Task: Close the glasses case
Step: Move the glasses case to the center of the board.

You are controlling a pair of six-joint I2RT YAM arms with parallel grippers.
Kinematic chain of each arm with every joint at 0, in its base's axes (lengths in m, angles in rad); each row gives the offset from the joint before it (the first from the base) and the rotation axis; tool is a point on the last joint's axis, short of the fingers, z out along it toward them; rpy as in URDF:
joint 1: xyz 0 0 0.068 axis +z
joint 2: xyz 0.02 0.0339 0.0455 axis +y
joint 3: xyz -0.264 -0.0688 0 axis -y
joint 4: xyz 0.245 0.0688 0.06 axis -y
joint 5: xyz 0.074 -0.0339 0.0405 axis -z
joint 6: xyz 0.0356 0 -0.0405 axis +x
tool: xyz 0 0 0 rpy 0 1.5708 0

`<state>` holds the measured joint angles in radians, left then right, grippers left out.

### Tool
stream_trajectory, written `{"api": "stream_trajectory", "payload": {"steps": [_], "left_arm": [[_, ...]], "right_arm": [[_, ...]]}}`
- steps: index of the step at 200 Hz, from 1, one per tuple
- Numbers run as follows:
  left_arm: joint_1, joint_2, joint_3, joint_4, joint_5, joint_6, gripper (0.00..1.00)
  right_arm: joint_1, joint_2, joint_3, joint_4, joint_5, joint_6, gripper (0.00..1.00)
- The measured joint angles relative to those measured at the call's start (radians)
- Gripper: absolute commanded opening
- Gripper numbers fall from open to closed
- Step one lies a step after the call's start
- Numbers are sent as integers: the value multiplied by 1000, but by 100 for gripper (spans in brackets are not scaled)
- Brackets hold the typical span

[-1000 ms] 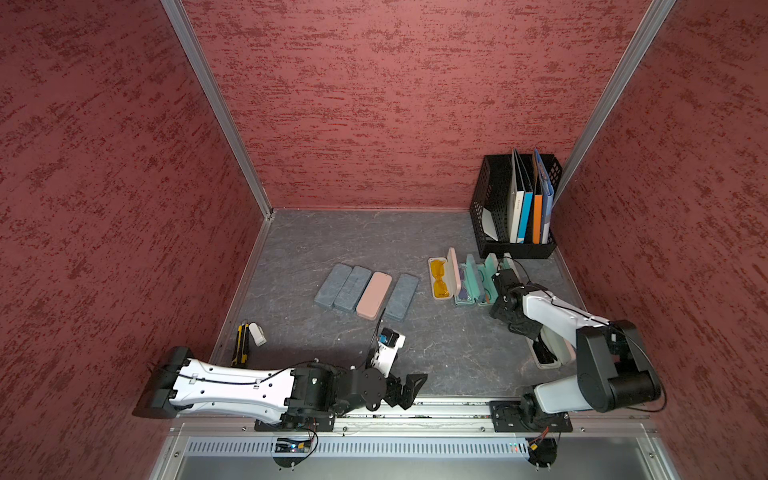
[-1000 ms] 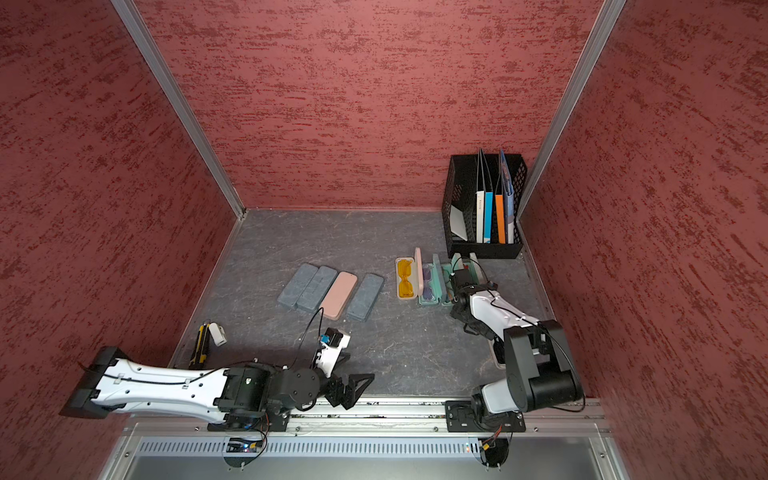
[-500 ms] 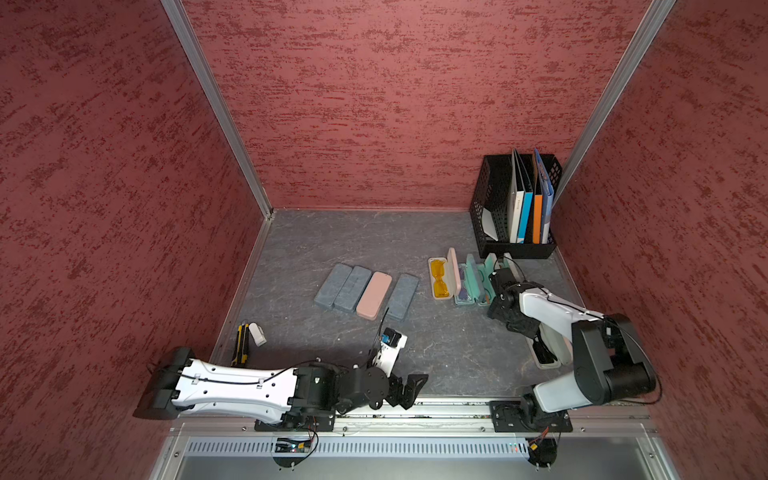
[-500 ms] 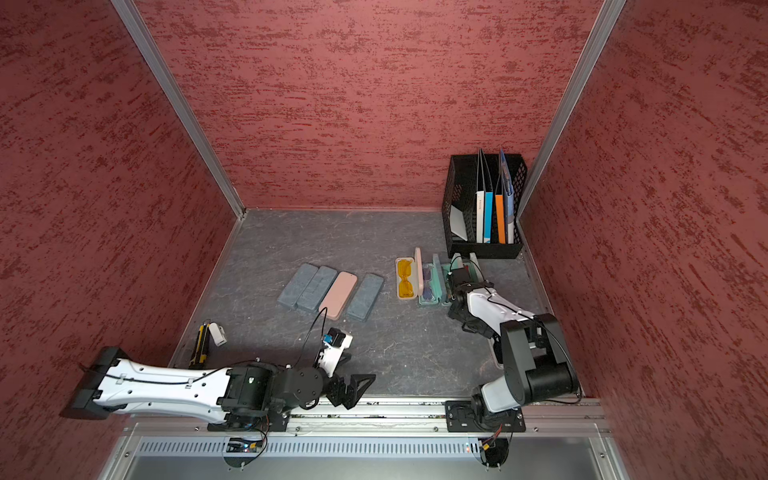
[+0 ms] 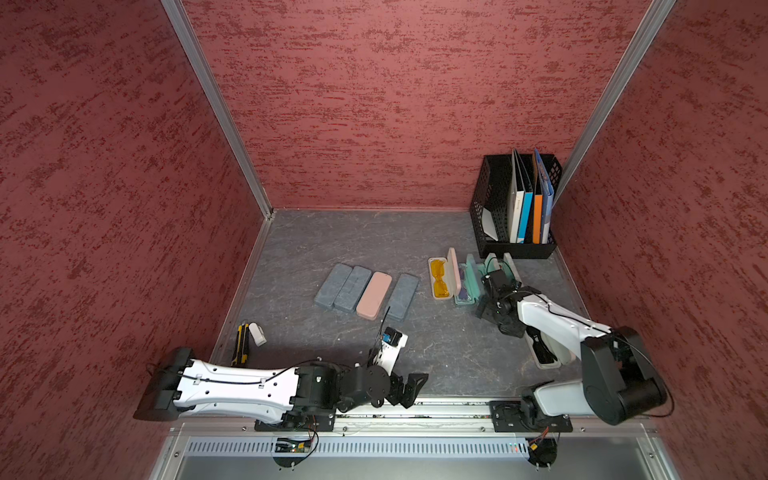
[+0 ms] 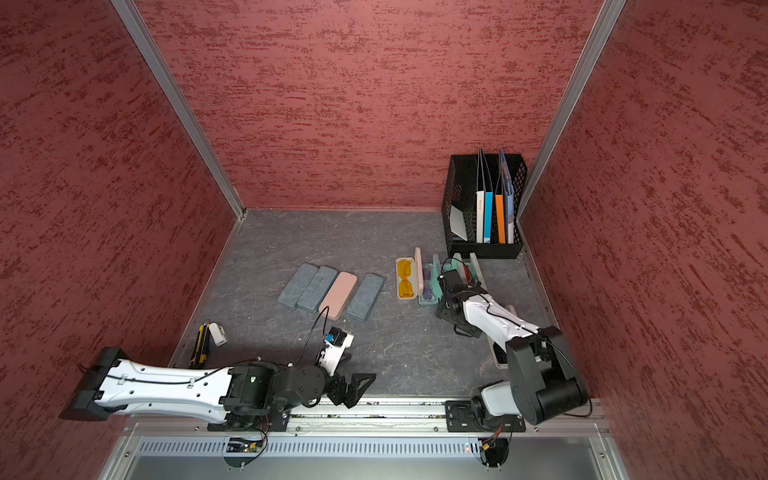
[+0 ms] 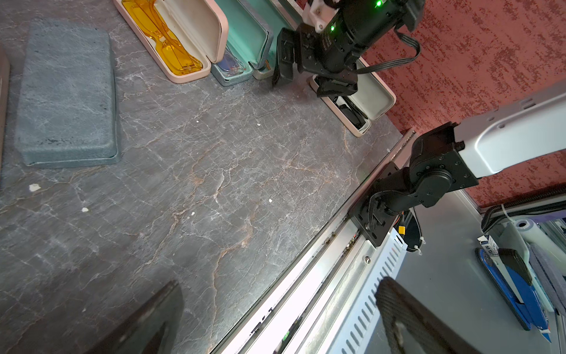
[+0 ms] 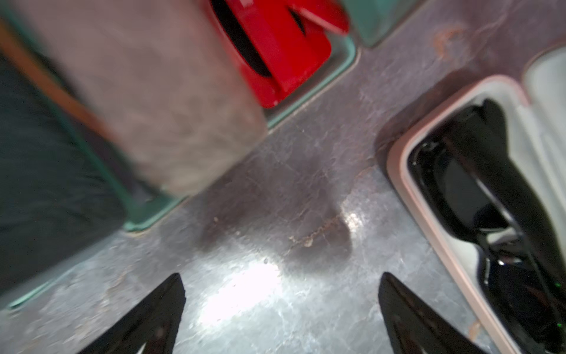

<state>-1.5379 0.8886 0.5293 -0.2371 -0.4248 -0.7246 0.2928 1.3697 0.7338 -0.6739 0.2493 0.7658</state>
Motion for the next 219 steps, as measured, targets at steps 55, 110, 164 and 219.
{"api": "stream_trajectory", "payload": {"steps": [55, 110, 164, 219], "left_arm": [[12, -7, 0, -4, 9, 0, 100], [71, -70, -12, -7, 42, 0, 100], [99, -76, -26, -9, 85, 0, 100], [135, -97, -44, -7, 122, 0, 100]], "right_arm": [[-119, -52, 98, -66, 8, -174, 92], [-225, 1, 110, -147, -37, -274, 10], [-332, 18, 109, -185, -33, -276, 0], [-367, 176, 118, -182, -7, -269, 0]]}}
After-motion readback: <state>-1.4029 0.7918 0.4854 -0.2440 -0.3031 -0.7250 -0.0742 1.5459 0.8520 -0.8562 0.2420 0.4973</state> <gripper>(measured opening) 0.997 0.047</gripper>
